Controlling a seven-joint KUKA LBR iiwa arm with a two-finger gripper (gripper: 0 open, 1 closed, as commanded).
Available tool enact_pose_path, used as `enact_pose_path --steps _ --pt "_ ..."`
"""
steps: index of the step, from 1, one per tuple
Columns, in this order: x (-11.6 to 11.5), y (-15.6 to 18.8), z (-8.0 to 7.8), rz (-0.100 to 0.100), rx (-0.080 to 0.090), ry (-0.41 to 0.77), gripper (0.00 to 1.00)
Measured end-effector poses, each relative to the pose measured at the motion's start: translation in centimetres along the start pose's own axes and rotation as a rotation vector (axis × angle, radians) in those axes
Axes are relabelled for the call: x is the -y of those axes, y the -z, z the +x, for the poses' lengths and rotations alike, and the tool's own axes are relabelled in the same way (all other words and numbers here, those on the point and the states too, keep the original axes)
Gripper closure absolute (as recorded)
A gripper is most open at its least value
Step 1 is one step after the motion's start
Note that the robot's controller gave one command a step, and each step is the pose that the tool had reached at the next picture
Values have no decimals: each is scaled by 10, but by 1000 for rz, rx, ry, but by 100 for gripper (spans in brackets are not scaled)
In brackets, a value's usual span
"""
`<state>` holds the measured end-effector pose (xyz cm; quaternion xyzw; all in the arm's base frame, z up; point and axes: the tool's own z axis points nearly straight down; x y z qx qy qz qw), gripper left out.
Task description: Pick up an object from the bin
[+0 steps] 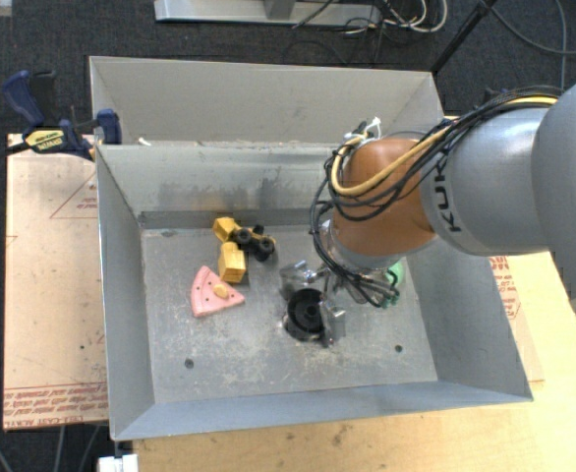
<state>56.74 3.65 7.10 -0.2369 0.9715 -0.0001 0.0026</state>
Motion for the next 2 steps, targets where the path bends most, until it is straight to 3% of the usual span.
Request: enact_pose_path --steps 1,2 --pt "-8 0 -32 -2 2 15 100" --pt "-8 0 -32 -2 2 13 100"
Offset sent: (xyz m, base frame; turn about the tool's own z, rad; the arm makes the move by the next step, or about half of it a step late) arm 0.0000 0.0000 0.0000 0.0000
